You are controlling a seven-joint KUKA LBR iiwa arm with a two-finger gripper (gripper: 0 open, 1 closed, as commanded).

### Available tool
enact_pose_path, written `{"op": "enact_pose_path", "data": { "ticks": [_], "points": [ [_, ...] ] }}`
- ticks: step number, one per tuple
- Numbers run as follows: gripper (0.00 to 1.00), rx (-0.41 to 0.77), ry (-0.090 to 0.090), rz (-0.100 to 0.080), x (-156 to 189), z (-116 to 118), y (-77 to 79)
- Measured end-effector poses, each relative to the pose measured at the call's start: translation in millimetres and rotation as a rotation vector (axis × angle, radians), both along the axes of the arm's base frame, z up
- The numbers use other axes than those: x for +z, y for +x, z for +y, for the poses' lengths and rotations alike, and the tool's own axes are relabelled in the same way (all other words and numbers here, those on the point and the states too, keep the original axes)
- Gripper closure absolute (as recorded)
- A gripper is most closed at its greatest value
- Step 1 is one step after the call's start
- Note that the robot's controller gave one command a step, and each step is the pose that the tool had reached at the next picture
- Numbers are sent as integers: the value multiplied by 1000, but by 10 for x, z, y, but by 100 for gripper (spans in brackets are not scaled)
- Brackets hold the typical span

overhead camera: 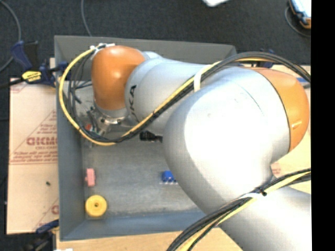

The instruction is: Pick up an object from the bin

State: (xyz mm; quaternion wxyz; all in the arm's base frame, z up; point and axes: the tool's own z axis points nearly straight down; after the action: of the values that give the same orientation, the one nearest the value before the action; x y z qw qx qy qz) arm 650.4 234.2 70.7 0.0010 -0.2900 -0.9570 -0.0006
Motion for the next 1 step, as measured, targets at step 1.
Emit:
{"op": "enact_pose_path", "data": {
  "ticks": [1],
  "points": [
    [100,0,-1,1,25,-5,-10]
  ]
}}
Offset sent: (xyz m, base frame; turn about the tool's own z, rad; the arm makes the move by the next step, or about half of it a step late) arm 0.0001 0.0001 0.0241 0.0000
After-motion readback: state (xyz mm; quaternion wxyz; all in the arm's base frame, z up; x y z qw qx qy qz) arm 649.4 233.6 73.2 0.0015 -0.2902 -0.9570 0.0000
